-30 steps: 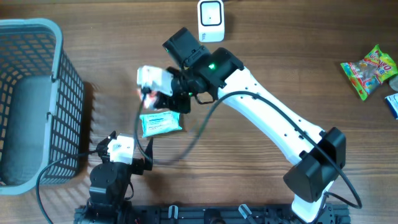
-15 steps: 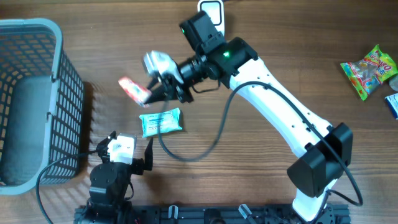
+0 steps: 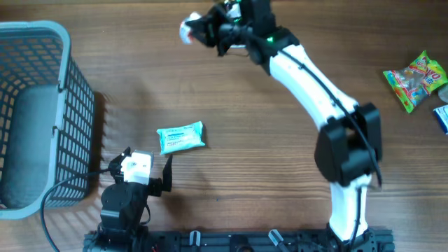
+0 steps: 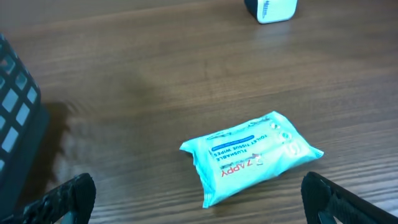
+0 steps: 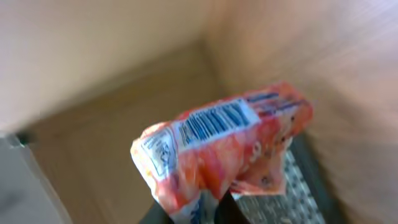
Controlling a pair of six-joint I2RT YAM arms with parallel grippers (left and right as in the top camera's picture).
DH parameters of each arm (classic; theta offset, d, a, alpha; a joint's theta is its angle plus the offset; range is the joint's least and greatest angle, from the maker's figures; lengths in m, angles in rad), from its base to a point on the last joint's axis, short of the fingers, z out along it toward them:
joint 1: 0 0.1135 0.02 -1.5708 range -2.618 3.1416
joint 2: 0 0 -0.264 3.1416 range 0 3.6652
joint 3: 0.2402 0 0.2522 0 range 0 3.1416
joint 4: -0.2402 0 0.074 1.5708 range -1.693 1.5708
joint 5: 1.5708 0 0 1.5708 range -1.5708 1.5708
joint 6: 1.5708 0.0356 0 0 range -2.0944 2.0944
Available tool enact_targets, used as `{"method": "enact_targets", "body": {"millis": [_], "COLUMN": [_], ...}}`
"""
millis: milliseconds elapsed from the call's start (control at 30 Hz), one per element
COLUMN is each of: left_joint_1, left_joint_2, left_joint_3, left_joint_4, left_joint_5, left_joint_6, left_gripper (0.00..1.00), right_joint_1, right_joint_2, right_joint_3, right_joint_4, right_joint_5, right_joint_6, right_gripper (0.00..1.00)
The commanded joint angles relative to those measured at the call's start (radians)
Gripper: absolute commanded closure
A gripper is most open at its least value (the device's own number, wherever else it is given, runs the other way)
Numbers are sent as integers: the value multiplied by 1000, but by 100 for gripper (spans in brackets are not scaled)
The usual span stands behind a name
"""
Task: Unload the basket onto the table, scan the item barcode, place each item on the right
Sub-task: 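Hold the red snack pack's barcode up to the scanner box, then move the red snack pack to the right edge and release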
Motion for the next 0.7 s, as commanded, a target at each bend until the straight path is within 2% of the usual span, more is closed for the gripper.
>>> {"method": "enact_targets", "body": {"millis": [0,100,433,567,667], "left_joint_1": [6,6,6,6,6], "left_joint_2": [-6,-6,-6,-6,-6], "left_joint_3": [0,0,0,0,0], "left_joint_4": [0,0,0,0,0], "left_joint_5": [12,12,12,12,12], "left_joint_6": [8,8,8,8,8], "left_gripper": [0,0,0,0,0], "right_joint_1": [-102,-154,-225,-260,-293], "right_joint_2": [163,259,336,295,128], "right_joint_3": [4,4,4,18,18], "right_joint_4": [311,527,563,586,354], "right_joint_5": [-179,-169,-132,-190,-145], "right_joint_6": [352,410,403,19,-215], "right_gripper": [95,95,95,95,95]}}
